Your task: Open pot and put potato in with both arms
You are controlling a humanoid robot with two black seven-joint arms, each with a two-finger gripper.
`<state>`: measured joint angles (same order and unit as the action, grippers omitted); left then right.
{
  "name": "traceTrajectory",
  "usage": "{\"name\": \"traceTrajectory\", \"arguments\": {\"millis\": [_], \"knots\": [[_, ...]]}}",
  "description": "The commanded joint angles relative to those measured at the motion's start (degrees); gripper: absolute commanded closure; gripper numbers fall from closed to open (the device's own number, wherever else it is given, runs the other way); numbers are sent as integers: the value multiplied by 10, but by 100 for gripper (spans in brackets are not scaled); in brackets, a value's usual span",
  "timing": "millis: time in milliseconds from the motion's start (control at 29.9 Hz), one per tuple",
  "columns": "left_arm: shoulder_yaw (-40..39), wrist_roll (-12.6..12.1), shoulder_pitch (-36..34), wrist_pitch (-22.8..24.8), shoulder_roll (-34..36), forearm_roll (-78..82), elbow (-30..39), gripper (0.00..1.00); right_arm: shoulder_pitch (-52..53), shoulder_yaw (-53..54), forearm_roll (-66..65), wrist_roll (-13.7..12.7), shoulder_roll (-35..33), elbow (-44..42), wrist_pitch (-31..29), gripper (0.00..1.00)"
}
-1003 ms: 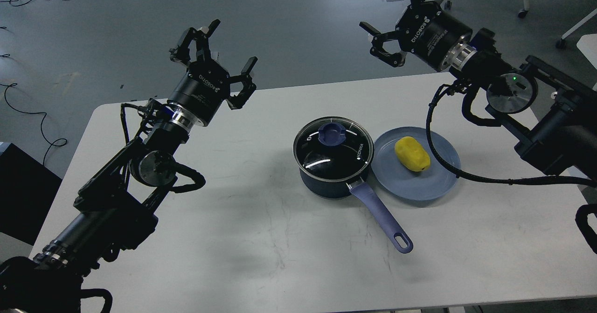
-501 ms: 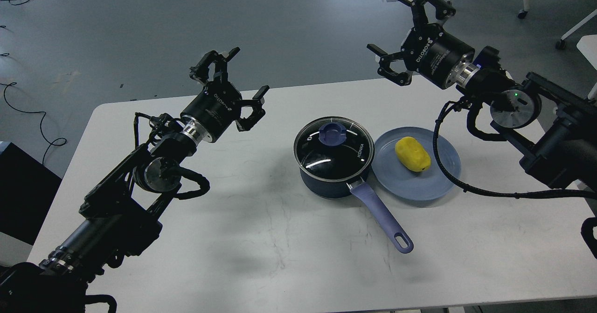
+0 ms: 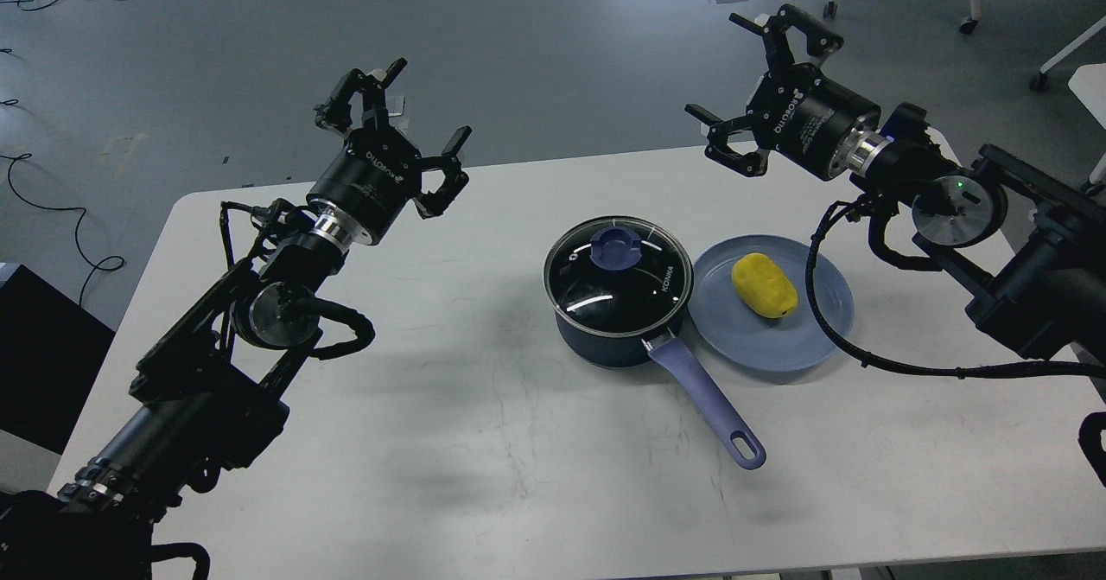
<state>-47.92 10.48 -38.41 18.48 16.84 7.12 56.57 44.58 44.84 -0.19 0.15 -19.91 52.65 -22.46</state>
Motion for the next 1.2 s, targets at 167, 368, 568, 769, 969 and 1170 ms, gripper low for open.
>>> {"name": "traceTrajectory", "arguments": {"millis": [167, 368, 568, 769, 969, 1170], "knots": [[-9, 4, 0, 9, 3, -3, 5, 2, -2, 8, 0, -1, 1, 0, 0, 0], [8, 2, -3, 7, 3, 37, 6, 2, -5, 9, 0, 0, -2, 0, 0, 0], [29, 56, -20, -121, 28, 378, 82, 2, -12, 32, 0, -5, -25, -4, 2, 0], [74, 61, -64, -174, 70, 754, 190, 2, -29, 72, 0, -2, -30, -33, 2, 0], [198, 63, -143, -191, 49, 827, 189, 2, -36, 82, 10, 5, -53, -69, 3, 0], [287, 60, -170, -216, 2, 1035, 103, 2, -48, 87, 10, 6, -54, -81, 6, 0]]}}
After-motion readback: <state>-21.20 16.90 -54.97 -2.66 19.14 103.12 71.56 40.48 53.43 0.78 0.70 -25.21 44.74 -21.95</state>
